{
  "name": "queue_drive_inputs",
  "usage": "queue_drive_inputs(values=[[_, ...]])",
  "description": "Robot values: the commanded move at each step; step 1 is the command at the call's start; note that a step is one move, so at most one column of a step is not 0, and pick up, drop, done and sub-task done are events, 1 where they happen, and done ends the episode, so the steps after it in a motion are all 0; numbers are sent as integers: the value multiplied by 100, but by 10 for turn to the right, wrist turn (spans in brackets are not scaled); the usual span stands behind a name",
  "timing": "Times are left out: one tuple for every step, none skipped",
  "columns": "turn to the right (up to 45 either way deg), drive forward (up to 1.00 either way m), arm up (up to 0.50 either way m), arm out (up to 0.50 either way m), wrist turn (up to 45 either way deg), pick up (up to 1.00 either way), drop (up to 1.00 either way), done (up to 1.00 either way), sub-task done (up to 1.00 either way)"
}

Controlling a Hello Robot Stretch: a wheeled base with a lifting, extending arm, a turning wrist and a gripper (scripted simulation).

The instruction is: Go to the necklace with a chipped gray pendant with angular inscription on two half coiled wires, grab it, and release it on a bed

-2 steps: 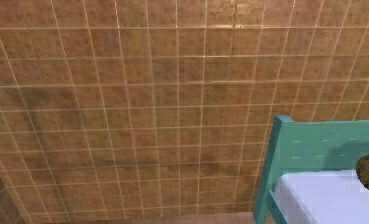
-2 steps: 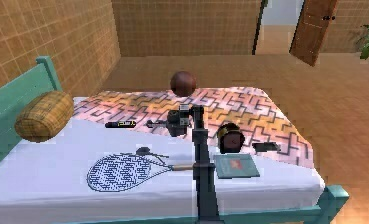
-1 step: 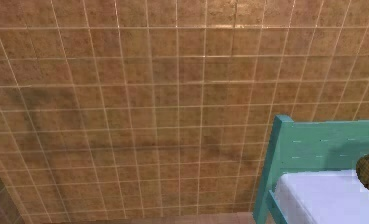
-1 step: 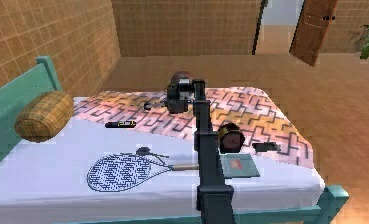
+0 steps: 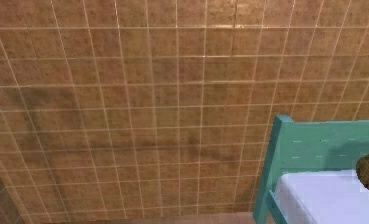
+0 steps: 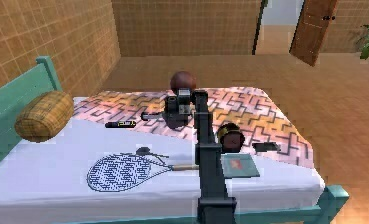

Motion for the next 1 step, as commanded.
queue_drive_inputs(values=[[0, 0, 0, 0, 0, 0, 0, 100, 0]])
